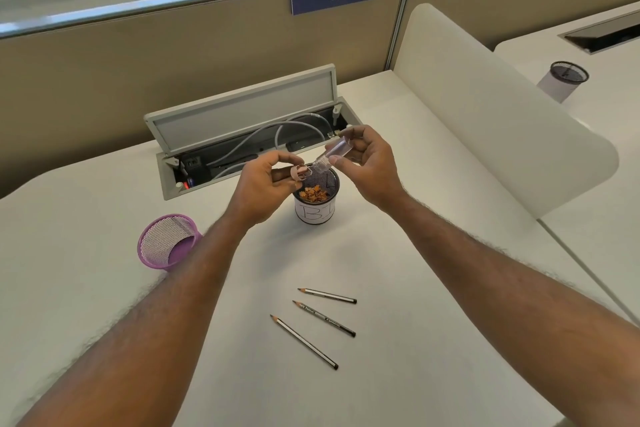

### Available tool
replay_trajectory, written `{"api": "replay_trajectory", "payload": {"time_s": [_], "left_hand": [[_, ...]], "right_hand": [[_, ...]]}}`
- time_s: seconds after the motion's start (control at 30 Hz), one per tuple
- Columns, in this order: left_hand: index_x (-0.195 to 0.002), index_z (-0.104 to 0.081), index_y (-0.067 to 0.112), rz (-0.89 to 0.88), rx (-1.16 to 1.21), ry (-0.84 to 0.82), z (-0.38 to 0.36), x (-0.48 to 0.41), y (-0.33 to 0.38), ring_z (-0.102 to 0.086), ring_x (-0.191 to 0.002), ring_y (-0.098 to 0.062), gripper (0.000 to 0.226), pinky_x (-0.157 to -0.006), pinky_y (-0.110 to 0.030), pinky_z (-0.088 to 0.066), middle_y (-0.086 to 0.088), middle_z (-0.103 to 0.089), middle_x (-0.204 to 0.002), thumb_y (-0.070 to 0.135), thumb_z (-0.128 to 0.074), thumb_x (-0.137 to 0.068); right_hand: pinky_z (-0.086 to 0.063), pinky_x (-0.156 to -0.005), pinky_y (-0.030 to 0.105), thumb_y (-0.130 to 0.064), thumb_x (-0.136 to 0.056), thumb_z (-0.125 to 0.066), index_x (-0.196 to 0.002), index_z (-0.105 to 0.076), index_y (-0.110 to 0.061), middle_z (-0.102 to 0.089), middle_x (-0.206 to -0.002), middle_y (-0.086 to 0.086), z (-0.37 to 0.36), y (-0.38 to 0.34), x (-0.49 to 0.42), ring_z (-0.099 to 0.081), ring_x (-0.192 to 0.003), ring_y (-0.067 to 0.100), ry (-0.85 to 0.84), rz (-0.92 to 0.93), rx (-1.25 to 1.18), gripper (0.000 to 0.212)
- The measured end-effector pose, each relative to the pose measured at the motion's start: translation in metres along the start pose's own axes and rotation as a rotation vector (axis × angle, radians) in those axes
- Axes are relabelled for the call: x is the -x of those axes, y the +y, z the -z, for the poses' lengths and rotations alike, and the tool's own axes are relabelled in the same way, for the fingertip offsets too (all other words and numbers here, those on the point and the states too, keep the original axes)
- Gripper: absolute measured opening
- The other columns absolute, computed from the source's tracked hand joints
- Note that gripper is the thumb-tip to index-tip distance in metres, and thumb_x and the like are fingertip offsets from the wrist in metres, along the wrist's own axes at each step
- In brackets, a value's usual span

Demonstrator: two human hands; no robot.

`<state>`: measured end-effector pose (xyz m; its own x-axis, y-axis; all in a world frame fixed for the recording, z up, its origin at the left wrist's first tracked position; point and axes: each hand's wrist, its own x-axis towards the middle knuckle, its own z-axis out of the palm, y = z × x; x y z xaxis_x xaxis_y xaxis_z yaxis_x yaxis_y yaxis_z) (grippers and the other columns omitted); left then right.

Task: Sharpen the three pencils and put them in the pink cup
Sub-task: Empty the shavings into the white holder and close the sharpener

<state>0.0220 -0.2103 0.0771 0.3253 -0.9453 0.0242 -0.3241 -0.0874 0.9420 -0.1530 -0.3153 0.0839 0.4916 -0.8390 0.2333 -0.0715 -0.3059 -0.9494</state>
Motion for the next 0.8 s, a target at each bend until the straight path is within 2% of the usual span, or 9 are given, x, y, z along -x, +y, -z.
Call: {"api": "replay_trajectory", "payload": {"time_s": [0.13, 0.33, 0.53, 0.63, 0.8], "left_hand": [[-0.111, -0.064, 0.011, -0.025, -0.003, 0.005, -0.001, 0.004, 0.002, -0.067, -0.093, 0.007, 0.035, -0.072, -0.014, -0.054, 0.007, -0.067, -0.106, -0.009, -0.068, -0.082], [-0.113, -0.063, 0.012, -0.053, 0.047, 0.056, 0.003, 0.016, 0.003, -0.069, -0.101, -0.006, 0.036, -0.080, -0.020, -0.056, -0.003, -0.069, -0.113, -0.008, -0.069, -0.082], [-0.114, -0.063, 0.014, -0.122, 0.065, 0.072, 0.011, 0.037, 0.000, -0.070, -0.102, -0.010, 0.042, -0.082, -0.023, -0.056, 0.003, -0.069, -0.111, -0.008, -0.071, -0.080], [-0.115, -0.064, 0.016, -0.130, 0.051, 0.080, 0.016, 0.047, -0.003, -0.069, -0.103, -0.011, 0.043, -0.086, -0.028, -0.057, 0.004, -0.069, -0.113, -0.006, -0.073, -0.079], [-0.116, -0.065, 0.015, -0.149, 0.033, 0.108, 0.025, 0.063, -0.004, -0.069, -0.103, -0.009, 0.042, -0.086, -0.025, -0.056, 0.011, -0.069, -0.111, -0.003, -0.074, -0.079]], "right_hand": [[-0.058, -0.084, 0.030, -0.003, -0.081, -0.073, -0.113, -0.054, -0.009, -0.073, -0.102, 0.006, -0.001, -0.004, 0.003, -0.072, -0.095, 0.017, 0.011, -0.018, -0.080, 0.038], [-0.056, -0.078, 0.022, 0.001, -0.082, -0.071, -0.112, -0.053, -0.007, -0.072, -0.100, 0.002, -0.007, -0.017, 0.012, -0.072, -0.094, 0.016, 0.020, -0.038, -0.195, 0.036], [-0.055, -0.075, 0.019, 0.001, -0.082, -0.070, -0.107, -0.054, -0.020, -0.071, -0.100, -0.004, -0.020, -0.031, 0.026, -0.071, -0.095, 0.011, -0.059, -0.029, -0.223, 0.036], [-0.056, -0.079, 0.021, 0.000, -0.083, -0.070, -0.111, -0.053, -0.015, -0.071, -0.104, 0.004, -0.026, -0.032, 0.032, -0.071, -0.097, 0.014, -0.087, -0.041, -0.225, 0.036], [-0.057, -0.079, 0.025, 0.001, -0.082, -0.070, -0.112, -0.052, -0.008, -0.071, -0.104, 0.006, -0.038, -0.039, 0.039, -0.071, -0.095, 0.017, -0.127, -0.030, -0.226, 0.036]]}}
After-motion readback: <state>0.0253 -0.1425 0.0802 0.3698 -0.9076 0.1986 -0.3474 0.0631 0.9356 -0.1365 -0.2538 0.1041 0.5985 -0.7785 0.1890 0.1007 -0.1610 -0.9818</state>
